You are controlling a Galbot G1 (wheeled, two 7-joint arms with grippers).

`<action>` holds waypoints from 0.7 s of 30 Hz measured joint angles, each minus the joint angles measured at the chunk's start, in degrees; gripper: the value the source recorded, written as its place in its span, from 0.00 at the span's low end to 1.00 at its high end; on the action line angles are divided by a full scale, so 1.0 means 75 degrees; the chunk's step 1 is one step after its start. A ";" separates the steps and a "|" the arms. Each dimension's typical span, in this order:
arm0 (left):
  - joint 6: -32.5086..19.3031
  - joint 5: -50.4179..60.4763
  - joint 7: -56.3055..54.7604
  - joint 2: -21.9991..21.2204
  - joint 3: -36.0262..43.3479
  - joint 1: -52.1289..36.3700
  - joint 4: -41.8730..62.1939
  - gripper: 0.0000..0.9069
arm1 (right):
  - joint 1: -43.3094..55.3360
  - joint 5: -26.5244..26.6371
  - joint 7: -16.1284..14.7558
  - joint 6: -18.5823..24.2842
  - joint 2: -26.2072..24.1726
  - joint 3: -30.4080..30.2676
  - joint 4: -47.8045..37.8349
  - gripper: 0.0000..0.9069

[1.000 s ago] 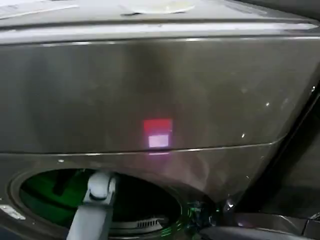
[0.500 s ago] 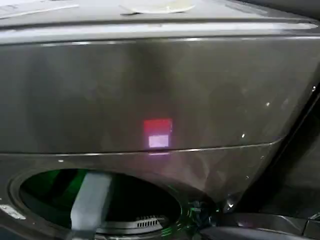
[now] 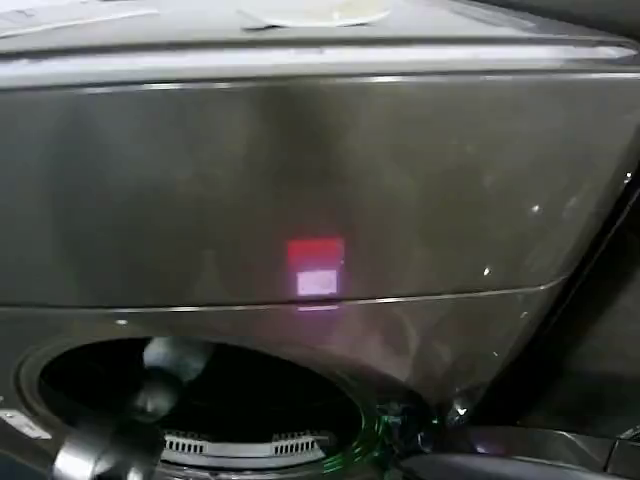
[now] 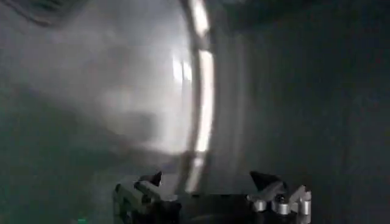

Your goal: Grasp the clothes from the dryer.

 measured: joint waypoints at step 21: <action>-0.0250 0.0395 0.0981 -0.0465 0.1232 -0.0982 0.2130 0.13 | 0.0144 -0.0069 0.0006 0.0000 0.0031 -0.0158 0.0060 1.00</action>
